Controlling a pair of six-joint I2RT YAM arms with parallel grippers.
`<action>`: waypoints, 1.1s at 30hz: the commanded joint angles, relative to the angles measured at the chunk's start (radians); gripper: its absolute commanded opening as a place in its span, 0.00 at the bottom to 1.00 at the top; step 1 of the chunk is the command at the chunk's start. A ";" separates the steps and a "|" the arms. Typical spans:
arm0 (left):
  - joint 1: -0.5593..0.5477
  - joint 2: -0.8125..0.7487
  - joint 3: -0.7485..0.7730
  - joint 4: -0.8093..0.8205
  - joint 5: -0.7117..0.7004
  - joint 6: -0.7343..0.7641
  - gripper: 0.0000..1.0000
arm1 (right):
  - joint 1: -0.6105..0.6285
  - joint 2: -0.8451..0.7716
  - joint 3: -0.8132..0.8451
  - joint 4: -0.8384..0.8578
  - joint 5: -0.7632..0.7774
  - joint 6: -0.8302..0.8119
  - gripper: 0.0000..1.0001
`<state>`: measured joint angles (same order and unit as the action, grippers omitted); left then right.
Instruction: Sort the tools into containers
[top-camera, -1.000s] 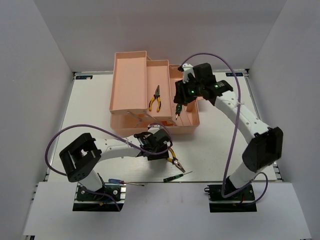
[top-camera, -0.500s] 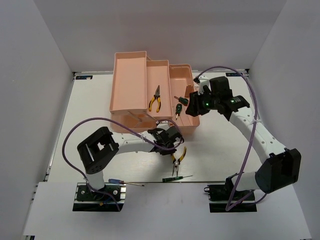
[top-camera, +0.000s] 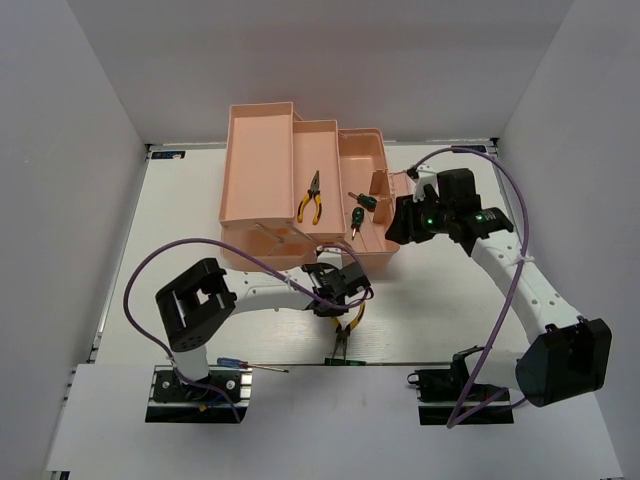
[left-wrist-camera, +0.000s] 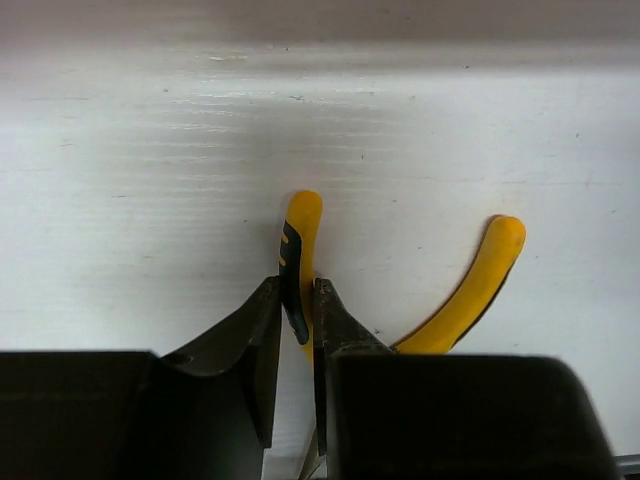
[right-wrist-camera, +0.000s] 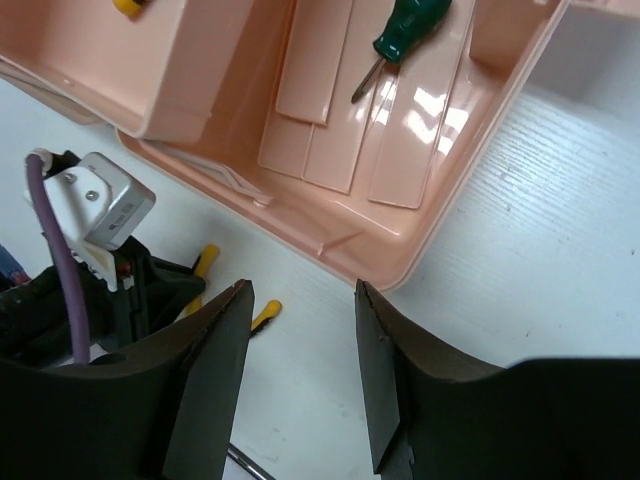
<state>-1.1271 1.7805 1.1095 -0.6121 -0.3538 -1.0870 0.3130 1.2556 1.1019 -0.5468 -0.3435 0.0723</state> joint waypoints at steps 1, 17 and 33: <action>-0.042 -0.024 0.053 -0.144 -0.034 0.079 0.00 | -0.014 -0.042 -0.023 0.027 -0.023 0.011 0.51; -0.062 0.140 0.108 -0.178 -0.016 0.078 0.07 | -0.057 -0.088 -0.089 0.039 -0.041 0.018 0.51; -0.062 0.007 0.249 -0.234 -0.111 0.141 0.00 | -0.109 -0.096 -0.102 0.030 -0.051 0.017 0.51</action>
<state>-1.1820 1.8748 1.2686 -0.7853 -0.4129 -0.9813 0.2180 1.1862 1.0111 -0.5377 -0.3763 0.0795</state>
